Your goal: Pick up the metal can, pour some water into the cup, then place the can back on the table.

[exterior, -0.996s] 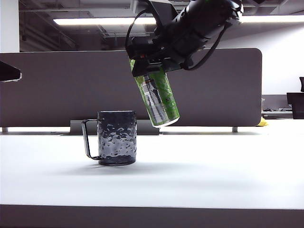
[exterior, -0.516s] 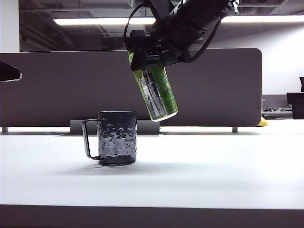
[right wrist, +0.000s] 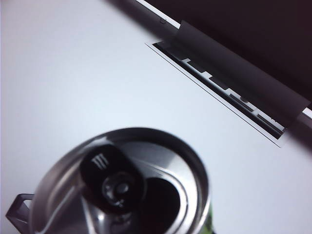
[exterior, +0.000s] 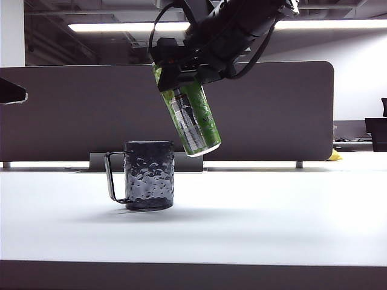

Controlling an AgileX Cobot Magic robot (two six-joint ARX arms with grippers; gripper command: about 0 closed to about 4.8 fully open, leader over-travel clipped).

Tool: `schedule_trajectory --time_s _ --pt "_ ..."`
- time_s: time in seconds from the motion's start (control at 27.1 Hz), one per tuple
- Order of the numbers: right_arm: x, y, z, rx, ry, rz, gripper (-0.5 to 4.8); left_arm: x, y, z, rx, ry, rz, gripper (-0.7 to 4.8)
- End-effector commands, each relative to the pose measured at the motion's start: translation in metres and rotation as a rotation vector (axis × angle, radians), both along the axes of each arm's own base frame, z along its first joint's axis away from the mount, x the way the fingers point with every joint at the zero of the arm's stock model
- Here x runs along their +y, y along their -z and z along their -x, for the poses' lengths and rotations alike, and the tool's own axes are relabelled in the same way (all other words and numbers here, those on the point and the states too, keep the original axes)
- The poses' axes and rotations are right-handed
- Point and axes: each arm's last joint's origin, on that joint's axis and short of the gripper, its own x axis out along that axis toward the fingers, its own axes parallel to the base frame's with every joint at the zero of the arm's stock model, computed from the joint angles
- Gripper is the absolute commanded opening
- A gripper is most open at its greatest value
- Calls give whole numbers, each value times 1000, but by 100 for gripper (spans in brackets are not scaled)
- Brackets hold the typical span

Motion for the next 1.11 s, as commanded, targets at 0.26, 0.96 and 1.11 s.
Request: schedule_trajectory --time_s 0.26,0.96,1.11 --pt "1 -11 0 -49 -2 -38 233 0 -2 0 -11 -1 8 -5" --pt "1 -11 0 -61 -19 -21 233 0 -2 0 -11 -1 8 -5" --pt "1 -11 0 -64 -25 -17 233 0 -2 0 -11 -1 8 -5"
